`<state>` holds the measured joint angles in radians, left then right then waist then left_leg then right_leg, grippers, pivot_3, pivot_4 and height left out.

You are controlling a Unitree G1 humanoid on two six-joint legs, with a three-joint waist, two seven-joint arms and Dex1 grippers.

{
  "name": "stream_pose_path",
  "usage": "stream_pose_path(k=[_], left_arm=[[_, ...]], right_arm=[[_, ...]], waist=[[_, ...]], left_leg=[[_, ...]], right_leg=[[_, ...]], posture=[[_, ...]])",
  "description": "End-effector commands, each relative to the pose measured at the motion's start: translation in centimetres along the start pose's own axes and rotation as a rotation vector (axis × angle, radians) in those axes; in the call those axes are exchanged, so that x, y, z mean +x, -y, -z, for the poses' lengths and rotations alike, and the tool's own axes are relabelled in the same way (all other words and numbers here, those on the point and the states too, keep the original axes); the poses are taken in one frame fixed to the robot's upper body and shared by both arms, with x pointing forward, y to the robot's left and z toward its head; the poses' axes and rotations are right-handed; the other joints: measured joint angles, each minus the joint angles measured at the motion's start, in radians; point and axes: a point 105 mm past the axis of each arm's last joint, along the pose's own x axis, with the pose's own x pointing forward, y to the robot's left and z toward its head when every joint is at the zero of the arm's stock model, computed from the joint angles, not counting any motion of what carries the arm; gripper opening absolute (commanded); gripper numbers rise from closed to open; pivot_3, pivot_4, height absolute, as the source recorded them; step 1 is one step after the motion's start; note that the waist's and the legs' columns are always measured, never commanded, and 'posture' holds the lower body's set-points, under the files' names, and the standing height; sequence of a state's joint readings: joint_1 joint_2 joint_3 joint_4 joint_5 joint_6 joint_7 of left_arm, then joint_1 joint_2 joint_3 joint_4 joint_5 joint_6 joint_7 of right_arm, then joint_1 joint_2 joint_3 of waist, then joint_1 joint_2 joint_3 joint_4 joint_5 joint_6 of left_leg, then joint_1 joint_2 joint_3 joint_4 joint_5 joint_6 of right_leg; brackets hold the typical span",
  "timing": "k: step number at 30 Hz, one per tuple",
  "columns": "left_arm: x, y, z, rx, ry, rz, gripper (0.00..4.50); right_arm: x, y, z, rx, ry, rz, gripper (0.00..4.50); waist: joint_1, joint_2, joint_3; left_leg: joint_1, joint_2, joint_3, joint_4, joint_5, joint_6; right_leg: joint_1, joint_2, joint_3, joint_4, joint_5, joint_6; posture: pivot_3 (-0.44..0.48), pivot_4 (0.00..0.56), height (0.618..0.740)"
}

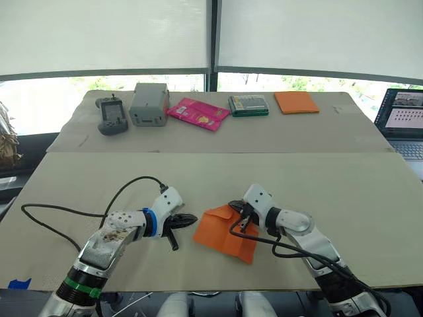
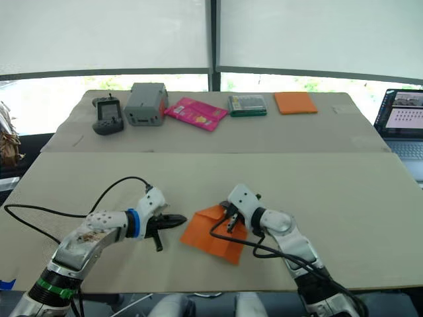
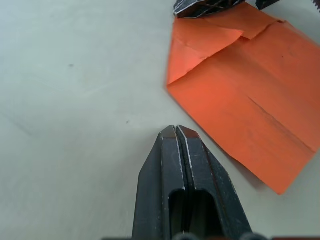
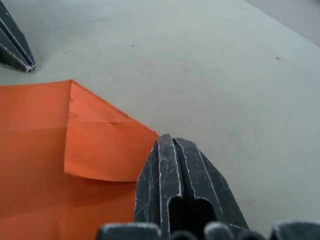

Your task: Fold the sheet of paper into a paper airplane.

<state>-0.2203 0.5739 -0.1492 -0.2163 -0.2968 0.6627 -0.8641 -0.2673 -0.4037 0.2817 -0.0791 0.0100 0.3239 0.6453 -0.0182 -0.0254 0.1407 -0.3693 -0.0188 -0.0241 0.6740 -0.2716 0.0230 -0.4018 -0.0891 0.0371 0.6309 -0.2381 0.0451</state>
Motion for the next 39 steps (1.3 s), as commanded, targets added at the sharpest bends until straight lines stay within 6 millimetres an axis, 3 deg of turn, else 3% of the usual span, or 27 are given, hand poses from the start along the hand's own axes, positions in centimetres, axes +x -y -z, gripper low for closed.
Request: stream_pose_path(k=[1,4,9,12,17,21,23,29,39], left_arm=[[0.0,-0.5,-4.7,0.007,0.198,0.013,0.02],[1.2,-0.1,-6.8,0.034,0.250,0.060,0.02],[3.3,1.3,-7.1,0.089,0.199,0.166,0.02],[4.5,1.9,-6.7,0.131,0.154,0.220,0.02],[6.4,2.7,-6.3,0.190,0.107,0.292,0.02],[7.7,3.1,-5.9,0.222,0.076,0.330,0.02],[8.3,2.9,-4.7,0.236,0.016,0.319,0.02],[8.5,2.7,-1.9,0.220,-0.091,0.294,0.02],[8.4,2.6,-1.4,0.209,-0.099,0.267,0.02]], right_arm=[[0.1,0.0,-0.1,-0.033,0.014,-0.014,0.00],[-0.2,0.8,-1.6,-0.089,0.052,-0.009,0.00],[-1.5,3.0,-4.8,-0.075,0.131,0.059,0.00],[-3.1,4.4,-5.6,-0.057,0.133,0.107,0.00],[-6.1,5.4,-3.7,-0.040,0.023,0.144,0.00],[-8.2,4.5,-1.0,-0.032,-0.106,0.123,0.00],[-8.9,4.0,-0.3,-0.032,-0.130,0.116,0.00],[-8.5,2.6,0.6,-0.063,-0.160,0.074,0.00],[-5.5,1.7,0.2,-0.123,-0.081,-0.158,0.00]], waist=[[0.003,-0.001,0.001],[0.007,-0.001,0.002],[0.001,-0.001,0.002],[0.005,-0.001,0.002],[0.018,-0.001,0.002],[0.023,-0.001,0.002],[0.021,-0.001,0.002],[0.010,-0.001,0.002],[0.005,-0.001,0.002]], left_leg=[[-0.001,0.000,0.000,0.000,0.000,0.000],[-0.003,-0.001,0.000,0.002,0.000,0.000],[-0.007,-0.002,0.000,0.001,0.000,0.000],[-0.014,-0.002,0.000,0.002,0.000,0.000],[-0.021,-0.004,0.000,0.005,0.001,-0.001],[-0.022,-0.005,0.000,0.005,0.001,0.000],[-0.022,-0.006,0.000,0.005,0.001,0.000],[-0.018,-0.004,0.001,0.005,0.001,0.000],[-0.006,-0.002,0.000,0.005,-0.001,0.002]], right_leg=[[0.000,0.000,0.000,0.000,0.000,0.000],[-0.001,-0.001,-0.001,0.000,0.000,0.000],[-0.005,-0.001,0.000,-0.001,0.000,0.000],[-0.012,-0.001,0.000,0.001,0.000,0.000],[-0.019,-0.002,-0.001,0.003,0.001,0.000],[-0.018,-0.002,-0.001,0.001,0.001,0.000],[-0.018,-0.001,-0.001,0.001,0.001,0.000],[-0.015,0.000,0.000,0.003,0.001,0.000],[-0.002,0.001,-0.001,-0.001,0.000,0.001]], posture=[[0.000,0.150,0.740],[0.000,0.150,0.740],[0.000,0.150,0.740],[0.000,0.150,0.740],[0.000,0.150,0.740],[0.000,0.150,0.740],[0.000,0.150,0.740],[0.000,0.150,0.740],[0.000,0.150,0.740]])
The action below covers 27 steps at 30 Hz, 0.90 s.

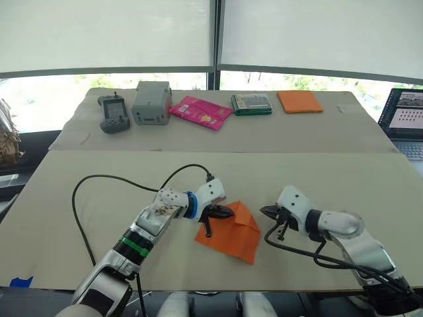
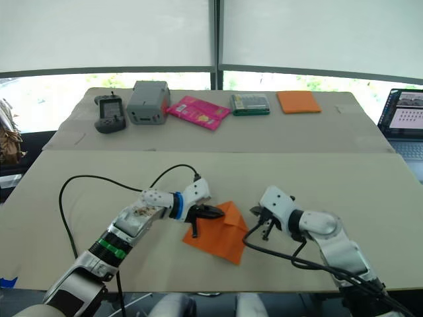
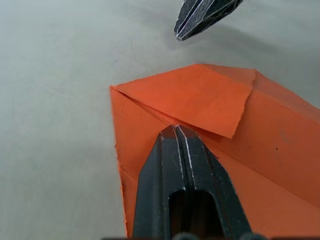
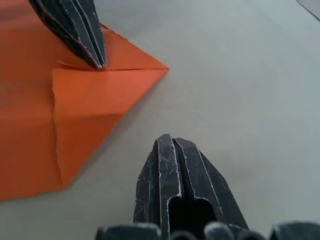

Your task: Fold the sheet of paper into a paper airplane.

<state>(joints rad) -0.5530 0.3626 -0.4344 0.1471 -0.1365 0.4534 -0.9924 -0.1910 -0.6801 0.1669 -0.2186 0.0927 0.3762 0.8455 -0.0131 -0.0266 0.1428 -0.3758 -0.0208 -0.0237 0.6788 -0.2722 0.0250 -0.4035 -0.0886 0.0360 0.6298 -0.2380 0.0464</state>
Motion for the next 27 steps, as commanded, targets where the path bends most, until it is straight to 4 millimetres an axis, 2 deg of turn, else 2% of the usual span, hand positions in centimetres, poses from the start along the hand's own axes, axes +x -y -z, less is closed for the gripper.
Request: stream_pose_path(k=[1,7,11,16,21,27], left_arm=[[0.1,0.3,2.2,-0.034,-0.080,-0.008,0.02],[0.0,0.3,2.2,-0.038,-0.079,-0.023,0.02],[-0.2,0.3,2.4,-0.033,-0.084,-0.031,0.02],[-0.2,0.1,2.4,-0.037,-0.082,-0.045,0.02],[-0.8,-0.4,2.3,-0.052,-0.077,-0.079,0.02],[-2.9,-1.4,3.1,-0.095,-0.084,-0.151,0.02]], right_arm=[[0.8,-0.6,-1.4,-0.067,0.058,-0.104,0.00],[0.7,-0.2,-2.1,-0.045,0.095,-0.204,0.00],[0.6,0.0,-3.5,0.075,0.199,-0.253,0.00],[0.9,-0.5,-4.5,0.128,0.252,-0.295,0.00],[2.4,-0.7,-4.6,0.123,0.246,-0.254,0.00],[4.2,-0.9,-4.3,0.137,0.238,-0.235,0.00]], waist=[[0.000,0.000,0.000],[0.001,0.000,0.000],[0.000,0.000,0.000],[0.001,0.000,0.000],[0.000,0.000,0.000],[-0.005,0.000,0.000]], left_leg=[[0.000,0.000,0.000,0.000,0.000,0.000],[0.000,0.000,0.000,0.000,0.000,0.000],[0.000,0.000,0.000,0.000,0.000,0.000],[0.000,0.001,-0.001,0.000,0.000,0.000],[0.000,0.001,0.000,0.000,0.000,0.000],[0.001,0.001,0.000,0.000,0.000,0.000]], right_leg=[[0.000,0.000,0.000,0.000,0.000,0.000],[0.000,0.000,0.000,0.000,0.000,0.000],[0.000,0.000,0.000,0.000,0.000,0.000],[0.000,0.000,0.000,0.001,0.000,0.000],[0.000,-0.001,0.000,0.001,0.000,0.000],[-0.001,0.000,0.001,0.002,0.000,0.000]], posture=[[0.000,0.150,0.740],[0.000,0.150,0.740],[0.000,0.150,0.740],[0.000,0.150,0.740],[0.000,0.150,0.740],[0.000,0.150,0.740]])
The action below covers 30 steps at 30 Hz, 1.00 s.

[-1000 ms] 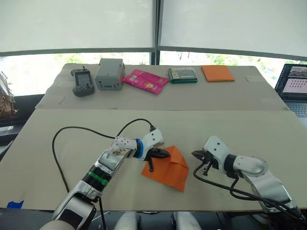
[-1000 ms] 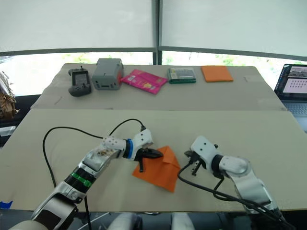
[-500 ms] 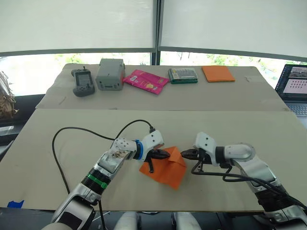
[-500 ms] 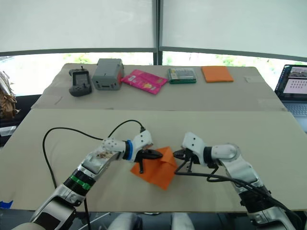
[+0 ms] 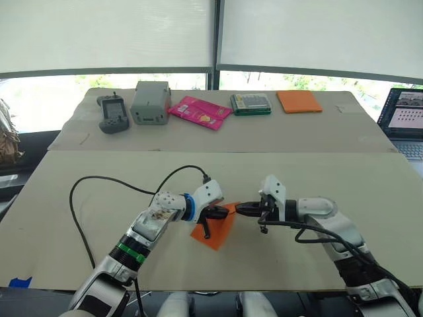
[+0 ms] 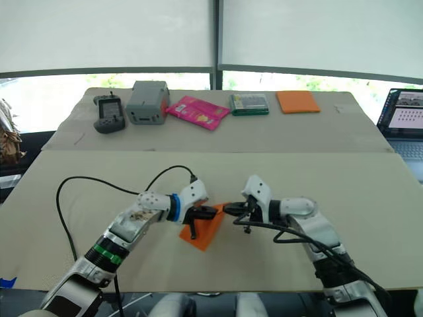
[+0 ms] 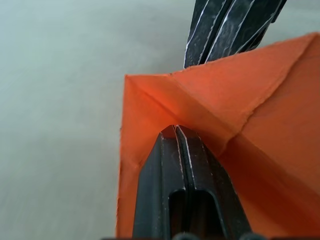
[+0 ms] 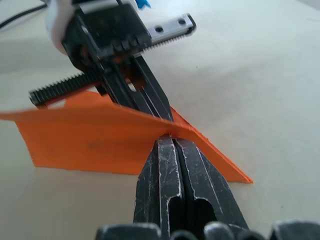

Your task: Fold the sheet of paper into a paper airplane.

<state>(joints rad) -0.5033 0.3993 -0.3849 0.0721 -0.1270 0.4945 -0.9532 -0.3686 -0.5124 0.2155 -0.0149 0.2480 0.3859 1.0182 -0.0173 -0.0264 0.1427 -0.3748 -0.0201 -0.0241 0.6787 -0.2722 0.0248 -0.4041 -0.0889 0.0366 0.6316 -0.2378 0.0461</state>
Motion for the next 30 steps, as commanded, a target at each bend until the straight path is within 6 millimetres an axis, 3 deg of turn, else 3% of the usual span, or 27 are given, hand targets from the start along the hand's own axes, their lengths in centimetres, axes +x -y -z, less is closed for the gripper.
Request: stream_pose_path(k=[1,9,13,24,30], left_arm=[[-1.5,-1.2,2.6,-0.079,-0.079,-0.076,0.02],[-5.8,-2.9,3.2,-0.148,-0.050,-0.208,0.02],[-7.1,-3.3,2.2,-0.185,0.020,-0.246,0.02],[-5.5,-0.6,-1.8,-0.196,0.175,-0.103,0.02],[-5.0,0.3,-2.9,-0.146,0.201,-0.025,0.02]], right_arm=[[0.7,0.5,-0.7,-0.043,0.014,0.017,0.00],[2.4,0.4,0.7,-0.055,-0.045,0.007,0.00],[2.8,0.0,1.3,-0.066,-0.075,-0.007,0.00],[2.8,-0.2,2.7,-0.143,-0.181,0.028,0.00],[2.7,-0.8,3.5,-0.110,-0.176,0.066,0.00]], waist=[[-0.001,0.000,0.000],[-0.005,0.000,0.000],[-0.004,0.000,0.000],[0.002,0.000,0.000],[0.003,0.000,0.000]], left_leg=[[0.000,0.000,0.000,0.000,0.000,0.000],[0.001,0.000,0.000,-0.001,0.000,0.000],[0.001,0.001,0.000,-0.002,0.000,0.000],[0.001,0.000,0.000,-0.001,0.000,-0.001],[0.001,0.000,0.000,-0.001,0.000,-0.001]], right_leg=[[0.000,0.000,0.000,0.000,0.000,0.000],[-0.001,0.000,0.000,0.001,0.000,0.000],[-0.001,0.000,0.000,0.001,0.000,0.000],[-0.001,-0.001,0.000,0.001,0.000,0.000],[0.000,-0.001,0.000,0.000,0.000,0.000]], posture=[[0.000,0.150,0.740],[0.000,0.150,0.740],[0.000,0.150,0.740],[0.000,0.150,0.740],[0.000,0.150,0.740]])
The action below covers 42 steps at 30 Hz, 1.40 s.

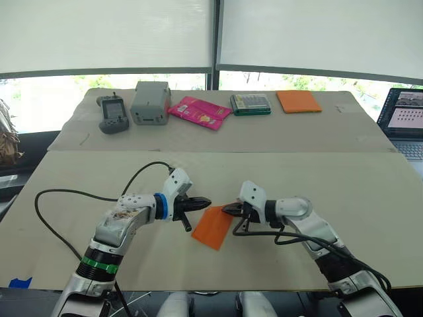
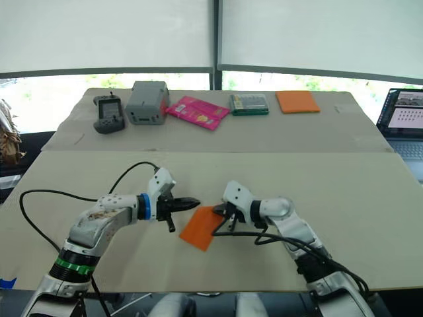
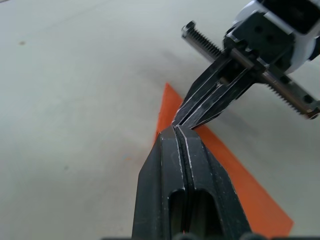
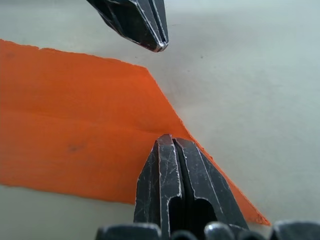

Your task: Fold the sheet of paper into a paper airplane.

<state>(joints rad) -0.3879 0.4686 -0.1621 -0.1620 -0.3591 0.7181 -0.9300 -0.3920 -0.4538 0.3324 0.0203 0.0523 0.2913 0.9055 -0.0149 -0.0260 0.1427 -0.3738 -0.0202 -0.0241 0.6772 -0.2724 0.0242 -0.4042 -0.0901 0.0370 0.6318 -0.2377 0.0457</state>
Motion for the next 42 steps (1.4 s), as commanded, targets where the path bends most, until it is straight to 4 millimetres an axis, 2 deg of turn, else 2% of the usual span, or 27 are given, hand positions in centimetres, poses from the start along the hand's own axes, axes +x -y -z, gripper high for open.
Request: stream_pose_path(k=[1,5,8,10,15,18,22,25,27,31,42], left_arm=[[0.2,0.8,-1.4,0.064,0.034,0.061,0.02],[0.4,1.6,0.2,0.130,-0.057,0.127,0.02],[1.0,0.6,2.9,0.143,-0.174,0.092,0.02],[1.3,0.4,3.8,0.155,-0.208,0.090,0.02],[1.9,0.6,4.2,0.159,-0.210,0.101,0.02],[1.9,0.7,4.3,0.157,-0.208,0.103,0.02],[1.8,0.8,4.7,0.149,-0.212,0.104,0.02],[1.8,1.0,4.8,0.147,-0.215,0.111,0.02],[1.8,1.2,5.0,0.145,-0.216,0.117,0.02],[1.9,1.2,5.0,0.144,-0.217,0.118,0.02],[2.2,0.8,4.8,0.155,-0.219,0.118,0.02]], right_arm=[[0.0,-1.1,2.7,0.057,-0.089,0.010,0.00],[-0.1,-0.9,3.1,0.075,-0.096,0.051,0.00],[-0.4,-0.5,3.0,0.080,-0.092,0.082,0.00],[-0.6,-0.4,2.9,0.075,-0.088,0.091,0.00],[-1.0,-0.2,2.1,0.074,-0.042,0.095,0.00],[-1.5,-0.4,2.6,0.063,-0.052,0.086,0.00],[-2.3,2.4,3.5,0.052,-0.059,0.222,0.00],[-2.7,2.7,4.3,0.003,-0.095,0.221,0.00],[-2.9,2.9,4.2,0.017,-0.069,0.239,0.00],[-2.8,2.0,4.4,0.035,-0.047,0.204,0.00],[-1.7,-3.0,4.3,0.059,0.039,0.077,0.00]], waist=[[0.001,0.000,0.000],[0.001,0.000,0.000],[0.003,0.000,0.000],[0.003,0.000,0.000],[0.007,0.000,0.000],[0.010,0.000,0.000],[0.010,0.000,0.000],[0.010,0.000,0.000],[0.010,0.000,0.000],[0.011,0.000,0.000],[0.005,0.000,-0.001]], left_leg=[[0.000,0.000,0.000,0.000,0.000,0.000],[0.000,0.000,0.000,0.000,0.000,0.000],[0.001,0.000,0.000,0.000,0.000,0.000],[0.002,-0.001,0.000,0.000,0.000,0.000],[0.002,-0.001,0.000,0.000,0.000,0.000],[0.002,-0.001,0.000,0.000,0.000,0.000],[0.003,-0.001,0.000,0.001,0.000,0.000],[0.004,-0.001,0.000,0.001,0.000,0.000],[0.005,-0.001,0.000,0.000,0.000,0.000],[0.005,0.000,0.000,0.000,0.000,0.001],[0.006,0.000,0.000,0.000,-0.001,0.001]], right_leg=[[0.000,0.000,0.000,0.000,0.000,0.000],[0.001,0.000,0.000,-0.001,0.000,0.000],[0.001,0.000,0.000,-0.001,0.000,0.000],[0.002,0.000,0.000,-0.001,0.000,0.000],[0.003,0.000,-0.001,-0.001,0.000,0.000],[0.003,0.000,-0.001,-0.001,0.000,0.000],[0.004,0.000,-0.001,-0.002,0.000,0.000],[0.006,0.000,-0.001,-0.002,0.000,0.000],[0.006,0.000,-0.001,-0.002,0.000,0.000],[0.007,0.000,-0.001,-0.002,0.000,0.000],[0.009,0.000,-0.002,-0.004,-0.001,0.001]], posture=[[0.000,0.150,0.740],[0.000,0.150,0.740],[0.000,0.150,0.740],[0.000,0.150,0.740],[0.000,0.150,0.740],[0.000,0.150,0.740],[0.000,0.150,0.740],[0.000,0.150,0.740],[0.000,0.150,0.740],[0.000,0.150,0.740],[0.000,0.150,0.740]])
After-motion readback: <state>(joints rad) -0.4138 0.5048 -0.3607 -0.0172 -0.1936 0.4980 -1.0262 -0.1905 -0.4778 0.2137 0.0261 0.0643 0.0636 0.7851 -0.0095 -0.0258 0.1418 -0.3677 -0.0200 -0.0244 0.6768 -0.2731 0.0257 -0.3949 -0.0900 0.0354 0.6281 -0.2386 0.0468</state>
